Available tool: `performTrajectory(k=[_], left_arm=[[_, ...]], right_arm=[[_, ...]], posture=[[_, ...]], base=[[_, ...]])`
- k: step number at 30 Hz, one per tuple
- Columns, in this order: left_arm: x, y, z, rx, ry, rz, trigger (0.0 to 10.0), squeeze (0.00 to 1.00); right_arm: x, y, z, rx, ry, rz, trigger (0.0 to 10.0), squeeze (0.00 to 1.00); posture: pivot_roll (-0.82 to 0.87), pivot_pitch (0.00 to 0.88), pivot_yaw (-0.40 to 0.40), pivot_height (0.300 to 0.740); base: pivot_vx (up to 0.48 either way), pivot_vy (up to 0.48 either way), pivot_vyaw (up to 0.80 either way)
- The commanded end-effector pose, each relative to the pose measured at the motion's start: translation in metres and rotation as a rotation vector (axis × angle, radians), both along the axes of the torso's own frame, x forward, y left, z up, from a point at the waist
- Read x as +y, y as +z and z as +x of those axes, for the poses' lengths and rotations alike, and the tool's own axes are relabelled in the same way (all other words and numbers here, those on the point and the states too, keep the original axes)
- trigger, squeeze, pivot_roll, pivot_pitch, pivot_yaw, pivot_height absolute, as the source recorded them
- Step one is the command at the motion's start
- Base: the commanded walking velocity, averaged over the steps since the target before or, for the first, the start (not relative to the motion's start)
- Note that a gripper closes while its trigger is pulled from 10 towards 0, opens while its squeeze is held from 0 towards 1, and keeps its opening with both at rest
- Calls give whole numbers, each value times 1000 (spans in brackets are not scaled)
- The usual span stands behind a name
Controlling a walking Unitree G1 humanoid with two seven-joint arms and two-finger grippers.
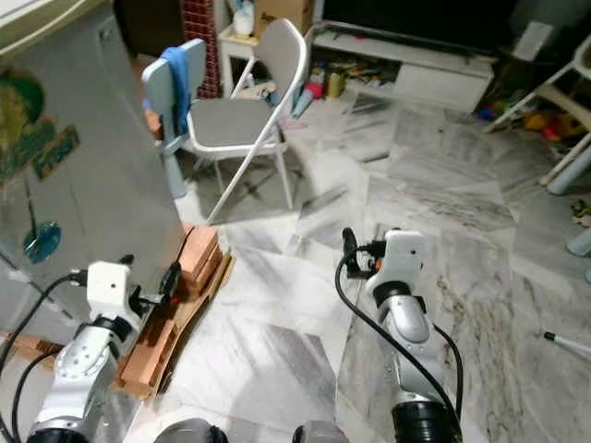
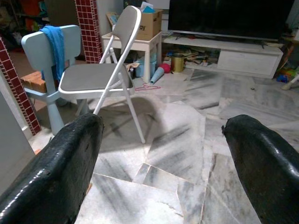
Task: Restocking fridge
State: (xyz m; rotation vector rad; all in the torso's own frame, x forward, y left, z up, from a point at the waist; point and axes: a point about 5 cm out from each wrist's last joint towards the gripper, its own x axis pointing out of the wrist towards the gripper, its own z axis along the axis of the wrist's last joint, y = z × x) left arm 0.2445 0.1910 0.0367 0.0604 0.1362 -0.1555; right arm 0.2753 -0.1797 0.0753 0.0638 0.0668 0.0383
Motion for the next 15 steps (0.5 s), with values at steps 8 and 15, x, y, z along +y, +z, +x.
performTrajectory(k=[8, 15], left_arm=[[1, 3, 0, -22, -8, 5, 10000, 0], [10, 7, -2, -44, 37, 19, 10000, 0]], right_arm=[[0, 2, 2, -3, -3, -6, 10000, 0], [-2, 0, -3, 6, -14, -17, 10000, 0]], posture=[[67, 0, -45, 740], [63, 0, -42, 740]], base=[[0, 0, 0], [0, 0, 0]])
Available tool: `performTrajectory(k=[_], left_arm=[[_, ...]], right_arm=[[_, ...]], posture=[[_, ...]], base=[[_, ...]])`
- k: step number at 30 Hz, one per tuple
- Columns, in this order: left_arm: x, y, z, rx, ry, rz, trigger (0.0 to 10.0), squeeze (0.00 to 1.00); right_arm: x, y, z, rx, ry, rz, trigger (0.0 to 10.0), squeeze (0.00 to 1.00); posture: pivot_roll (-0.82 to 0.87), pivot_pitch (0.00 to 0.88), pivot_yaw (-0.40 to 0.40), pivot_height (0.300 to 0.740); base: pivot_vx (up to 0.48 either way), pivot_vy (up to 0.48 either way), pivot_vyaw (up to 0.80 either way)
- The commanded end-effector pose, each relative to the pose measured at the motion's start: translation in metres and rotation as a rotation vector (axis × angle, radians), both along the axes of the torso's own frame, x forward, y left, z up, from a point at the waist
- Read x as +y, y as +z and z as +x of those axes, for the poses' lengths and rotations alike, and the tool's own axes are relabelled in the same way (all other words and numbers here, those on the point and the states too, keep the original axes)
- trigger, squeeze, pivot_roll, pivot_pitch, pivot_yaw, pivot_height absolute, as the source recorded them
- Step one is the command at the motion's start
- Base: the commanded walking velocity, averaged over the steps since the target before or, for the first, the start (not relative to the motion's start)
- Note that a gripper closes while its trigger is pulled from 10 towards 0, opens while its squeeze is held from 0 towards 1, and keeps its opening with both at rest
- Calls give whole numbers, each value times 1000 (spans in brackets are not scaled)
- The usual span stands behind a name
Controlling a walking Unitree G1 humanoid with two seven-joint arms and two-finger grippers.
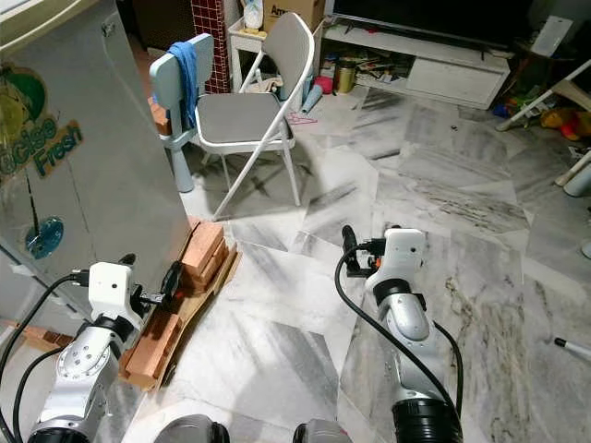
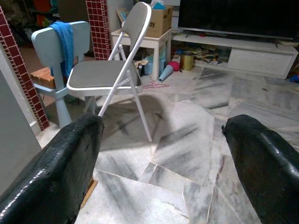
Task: Restocking fridge
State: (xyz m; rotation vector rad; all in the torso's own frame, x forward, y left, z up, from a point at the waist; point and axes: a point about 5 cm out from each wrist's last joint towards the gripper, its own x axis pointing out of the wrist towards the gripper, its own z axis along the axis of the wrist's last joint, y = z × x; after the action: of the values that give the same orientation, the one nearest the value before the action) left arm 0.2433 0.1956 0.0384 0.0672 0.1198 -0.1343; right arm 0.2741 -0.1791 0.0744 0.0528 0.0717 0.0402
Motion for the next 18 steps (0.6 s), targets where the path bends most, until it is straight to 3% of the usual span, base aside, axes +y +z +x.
performTrajectory(k=[1, 7, 18], left_arm=[[7, 7, -3, -31, 25, 12, 10000, 0], [17, 6, -11, -30, 55, 18, 10000, 0], [19, 3, -19, -19, 68, 23, 10000, 0]], right_arm=[[-3, 0, -4, 1, -19, -8, 10000, 0], [-11, -7, -14, 37, -48, -46, 10000, 0], [-18, -12, -25, 55, -85, -66, 10000, 0]], posture=[[65, 0, -43, 740], [71, 0, -40, 740], [67, 0, -31, 740]], base=[[0, 0, 0], [0, 0, 0], [0, 0, 0]])
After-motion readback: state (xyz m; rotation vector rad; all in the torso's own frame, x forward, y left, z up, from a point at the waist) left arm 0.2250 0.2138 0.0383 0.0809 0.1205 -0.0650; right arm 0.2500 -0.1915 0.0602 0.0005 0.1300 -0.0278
